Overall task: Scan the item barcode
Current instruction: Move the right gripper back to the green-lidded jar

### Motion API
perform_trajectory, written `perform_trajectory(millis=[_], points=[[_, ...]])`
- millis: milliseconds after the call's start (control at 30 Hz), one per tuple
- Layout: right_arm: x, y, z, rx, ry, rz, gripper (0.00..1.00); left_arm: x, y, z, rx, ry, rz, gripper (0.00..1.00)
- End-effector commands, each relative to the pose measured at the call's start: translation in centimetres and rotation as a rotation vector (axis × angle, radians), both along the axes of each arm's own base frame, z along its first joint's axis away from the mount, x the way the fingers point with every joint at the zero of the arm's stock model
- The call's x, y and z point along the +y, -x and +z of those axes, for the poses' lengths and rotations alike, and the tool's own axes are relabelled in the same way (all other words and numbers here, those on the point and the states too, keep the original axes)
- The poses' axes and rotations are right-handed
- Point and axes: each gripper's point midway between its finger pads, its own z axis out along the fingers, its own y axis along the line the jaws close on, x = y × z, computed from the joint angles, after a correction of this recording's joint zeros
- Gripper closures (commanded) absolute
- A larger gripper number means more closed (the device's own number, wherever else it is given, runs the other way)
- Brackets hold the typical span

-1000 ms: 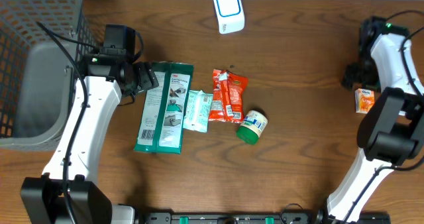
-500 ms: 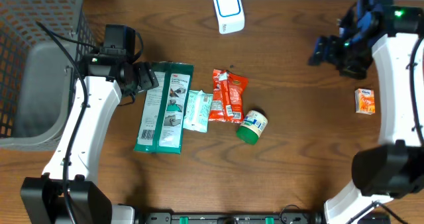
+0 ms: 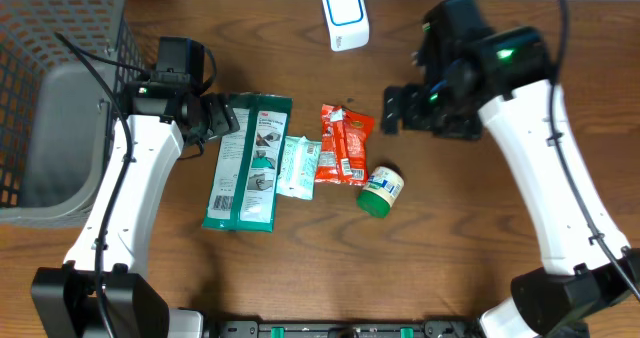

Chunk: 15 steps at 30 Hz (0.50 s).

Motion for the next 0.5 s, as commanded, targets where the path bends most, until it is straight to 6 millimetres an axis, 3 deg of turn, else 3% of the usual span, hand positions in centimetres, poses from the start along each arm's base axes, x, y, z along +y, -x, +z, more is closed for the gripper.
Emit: perform_trajectory(millis=[0,100,233,333,467], points=[[1.6,2.1,-2.2,0.066,0.047,-0.056,0.01,0.3,-0.3,0.7,-0.018,-0.013,0.004,0.14],[1.7,2.7,-4.7,0.057,0.17,-0.171,0.06,0.3,-0.3,0.7,-0.018,-0.012,0.003,0.14],[2.5,3.7,-6.8,0.05,0.227,-0.197,0.08,0.3,-0.3,0.7,-0.018,-0.012,0.003,0.14],[3.3,4.2,-8.3,0.054,0.227,-0.203,0.23,0.3,-0.3,0.7,-0.018,-0.013,0.004,0.14],[2.8,4.7,-9.7,0.075,0.248,-0.26,0.27,0.3,-0.3,0.7,-0.018,-0.013,0.004,0.14]])
